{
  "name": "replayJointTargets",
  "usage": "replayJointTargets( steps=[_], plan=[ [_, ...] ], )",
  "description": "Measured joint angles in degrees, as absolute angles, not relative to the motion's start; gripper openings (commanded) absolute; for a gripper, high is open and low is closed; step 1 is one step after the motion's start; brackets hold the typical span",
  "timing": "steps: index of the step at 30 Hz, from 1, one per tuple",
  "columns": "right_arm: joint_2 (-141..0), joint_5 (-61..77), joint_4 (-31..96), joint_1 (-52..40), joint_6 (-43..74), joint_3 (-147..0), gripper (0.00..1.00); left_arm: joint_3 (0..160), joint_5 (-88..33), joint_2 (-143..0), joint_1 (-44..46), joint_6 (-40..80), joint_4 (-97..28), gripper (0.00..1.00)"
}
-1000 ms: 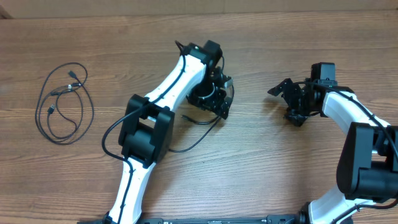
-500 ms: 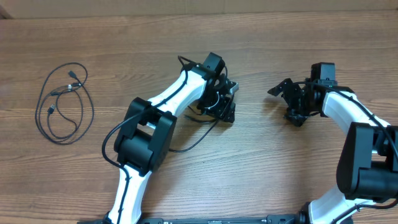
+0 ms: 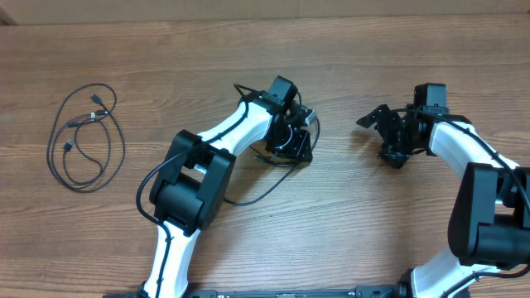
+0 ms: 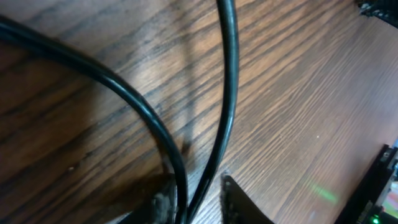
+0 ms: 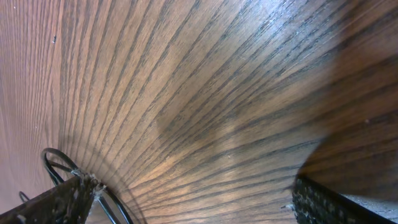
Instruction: Untangle cables
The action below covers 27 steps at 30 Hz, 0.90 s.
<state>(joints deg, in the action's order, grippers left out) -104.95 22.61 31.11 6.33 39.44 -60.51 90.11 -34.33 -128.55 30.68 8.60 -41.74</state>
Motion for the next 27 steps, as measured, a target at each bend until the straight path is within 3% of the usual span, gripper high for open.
replayJointTargets(
  steps=[9, 14, 16, 19, 27],
  plan=[
    [-104.9, 22.6, 31.1, 6.3, 39.4, -60.5, 1.00, 89.9, -34.3, -128.9, 30.7, 9.1, -41.8, 0.11],
    [-104.9, 22.6, 31.1, 6.3, 39.4, -60.5, 1.00, 89.7, -34.3, -128.9, 30.7, 9.1, -41.8, 0.10],
    [-104.9, 22.6, 31.1, 6.3, 39.4, -60.5, 1.00, 89.7, -34.4, -128.9, 30.7, 9.1, -41.8, 0.15],
    [-104.9, 22.6, 31.1, 6.3, 39.4, -60.5, 1.00, 89.7, -35.0, -128.9, 30.8, 9.1, -41.8, 0.31],
    [-104.9, 22.6, 31.1, 6.3, 39.4, -60.5, 1.00, 90.0, -36.7, -128.8, 31.0, 9.3, -41.9, 0.37]
  ],
)
